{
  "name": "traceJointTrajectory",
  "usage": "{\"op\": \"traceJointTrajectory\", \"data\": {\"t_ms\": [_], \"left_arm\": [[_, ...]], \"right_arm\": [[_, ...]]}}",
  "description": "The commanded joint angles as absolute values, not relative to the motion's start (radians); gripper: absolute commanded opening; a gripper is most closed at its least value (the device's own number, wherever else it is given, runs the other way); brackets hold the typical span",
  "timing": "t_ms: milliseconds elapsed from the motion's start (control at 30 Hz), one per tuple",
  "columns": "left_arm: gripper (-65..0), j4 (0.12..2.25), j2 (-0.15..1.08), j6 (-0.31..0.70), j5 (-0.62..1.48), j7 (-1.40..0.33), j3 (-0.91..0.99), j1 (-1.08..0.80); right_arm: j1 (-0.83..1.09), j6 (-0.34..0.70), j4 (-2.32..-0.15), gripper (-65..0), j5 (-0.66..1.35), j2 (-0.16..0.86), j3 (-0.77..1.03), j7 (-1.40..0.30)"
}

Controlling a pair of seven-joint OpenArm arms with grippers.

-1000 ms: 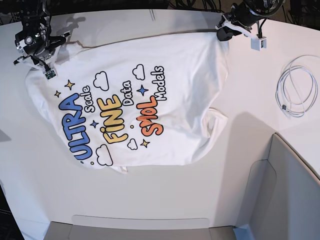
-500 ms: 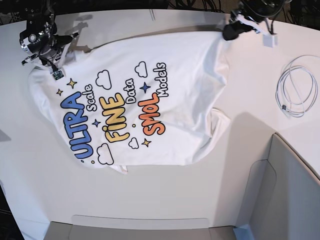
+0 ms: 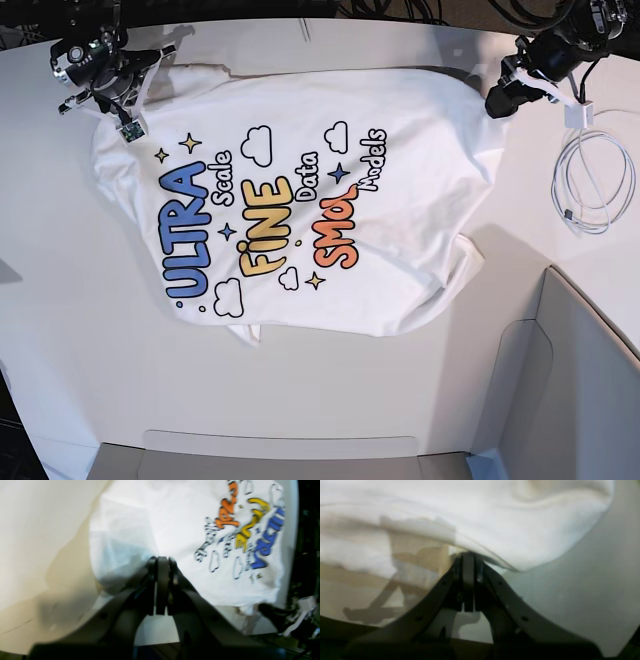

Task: Layout the t-shirt on the table in an organized manner, then fold the t-shirt properly
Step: 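Hold the shirt corners with both grippers and stretch it flat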

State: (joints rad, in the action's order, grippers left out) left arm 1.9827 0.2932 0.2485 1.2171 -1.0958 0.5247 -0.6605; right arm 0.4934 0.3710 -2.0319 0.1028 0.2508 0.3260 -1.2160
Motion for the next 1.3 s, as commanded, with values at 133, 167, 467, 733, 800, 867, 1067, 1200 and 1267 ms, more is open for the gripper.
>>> {"op": "traceJointTrajectory", "data": {"t_ms": [133,167,467,733,800,867,1067,1200,1267], "left_arm": [[-56.9,1.998,0.245,0.249,1.244,-1.147,0.616,-0.653],[-56.7,1.998,0.242,0.249,1.244,-1.15,0.642,-0.642],[-56.7,1.998,0.209,0.246,1.239,-1.153,0.889,-0.63],[-56.7,2.0,0.174,0.246,1.241,-1.155,0.868,-0.627],[-56.7,2.0,0.173,0.246,1.242,-1.155,0.868,-0.621],[-56.7,2.0,0.173,0.246,1.242,-1.155,0.868,-0.613],[-56.7,2.0,0.173,0.246,1.239,-1.155,0.866,-0.616],[-56.7,2.0,0.173,0.248,1.242,-1.155,0.866,-0.616],[-56.7,2.0,0.173,0.248,1.241,-1.155,0.866,-0.616]], "right_arm": [[0.529,0.377,-2.051,-65.0,0.202,0.262,0.337,-1.213],[0.536,0.377,-2.051,-65.0,0.216,0.262,0.337,-1.213],[0.542,0.377,-2.049,-65.0,0.24,0.26,0.337,-1.213],[0.473,0.377,-2.048,-65.0,0.237,0.236,0.332,-1.213],[0.469,0.377,-2.048,-65.0,0.24,0.229,0.334,-1.213],[0.461,0.377,-2.049,-65.0,0.24,0.216,0.338,-1.211],[0.42,0.377,-2.051,-65.0,0.242,0.139,0.446,-1.207],[0.415,0.377,-2.052,-65.0,0.286,0.139,0.507,-1.207],[0.423,0.377,-2.052,-65.0,0.337,0.14,0.533,-1.21]]}}
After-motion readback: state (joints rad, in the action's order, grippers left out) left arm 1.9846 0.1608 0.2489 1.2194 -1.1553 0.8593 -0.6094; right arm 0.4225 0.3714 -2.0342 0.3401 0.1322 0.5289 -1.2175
